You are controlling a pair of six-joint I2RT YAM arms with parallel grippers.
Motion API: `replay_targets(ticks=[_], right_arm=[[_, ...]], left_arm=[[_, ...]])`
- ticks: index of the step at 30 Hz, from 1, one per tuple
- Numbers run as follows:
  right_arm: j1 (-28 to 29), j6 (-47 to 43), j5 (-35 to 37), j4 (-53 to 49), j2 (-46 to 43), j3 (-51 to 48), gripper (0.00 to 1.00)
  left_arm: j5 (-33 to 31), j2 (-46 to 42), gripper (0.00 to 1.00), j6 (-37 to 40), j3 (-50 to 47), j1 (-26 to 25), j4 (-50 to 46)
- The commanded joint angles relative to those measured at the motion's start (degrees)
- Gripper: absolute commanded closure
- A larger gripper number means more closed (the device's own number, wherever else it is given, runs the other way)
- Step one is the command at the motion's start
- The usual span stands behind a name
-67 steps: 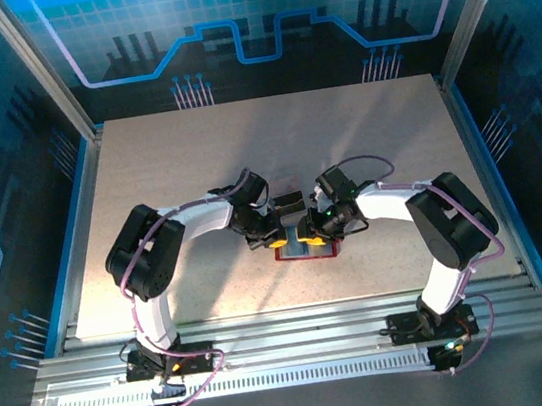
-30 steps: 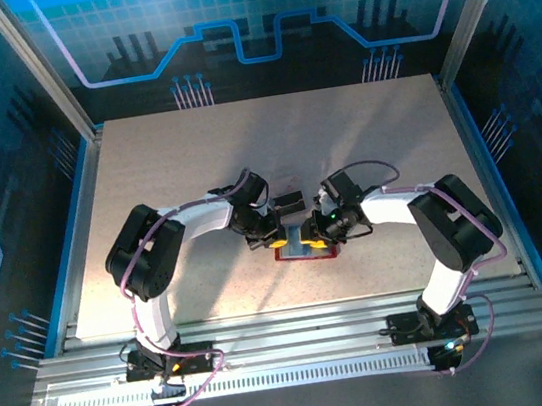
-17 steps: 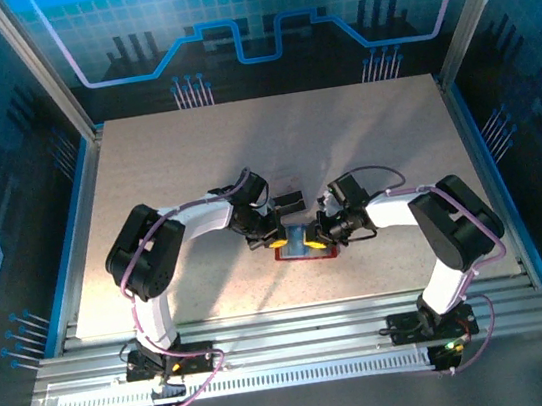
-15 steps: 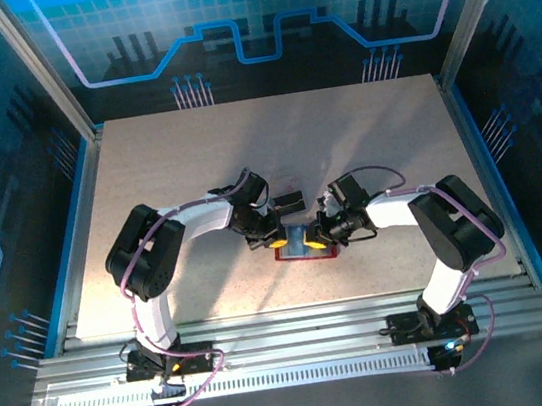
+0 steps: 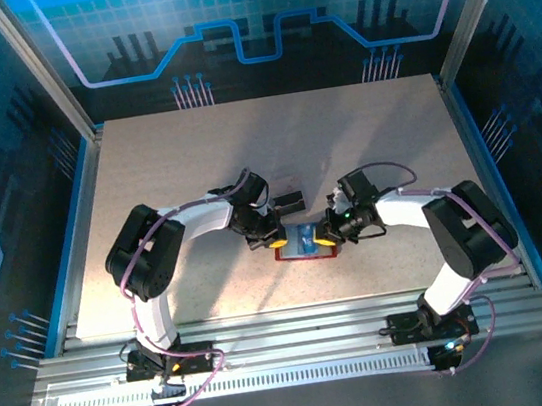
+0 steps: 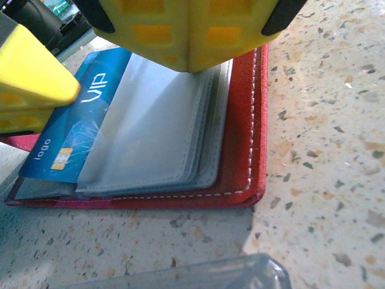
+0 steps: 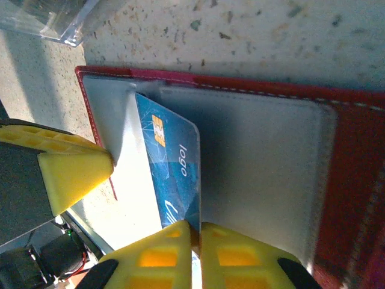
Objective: Take the credit cards out of the card holder
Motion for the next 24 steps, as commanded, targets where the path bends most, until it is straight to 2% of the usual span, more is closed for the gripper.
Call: replay_targets(ticks=[1,10,15,20,24], right_arm=[[-1.80,-2.57,2.26,-5.53,-2.53,-0.70,0.91],[-2.16,-5.79,2.61,-13.80,-9.31,3.92,0.93],[-2.16,-11.31,5.38,-21.65,-11.31,8.92,0.95],[-1.57,-24.23,5.61,-29.56,-11.05,16.36,0.98],[0.49,-40.08,9.95,-36.90,-10.03,23.17,1.00]], left_arm=[[-3.50,1.17,1.00,1.11,-2.44,0.00,-5.60],[-2.97,0.00,1.00,1.03,-1.50,-0.01,-6.10],[-3.44,-1.06,1.00,1.29,-1.81,-0.05,-6.54],[-3.97,-1.98,1.00,1.72,-2.25,0.00,-7.04],[-4.68,-3.53,1.00,2.46,-1.62,-0.04,-8.10]])
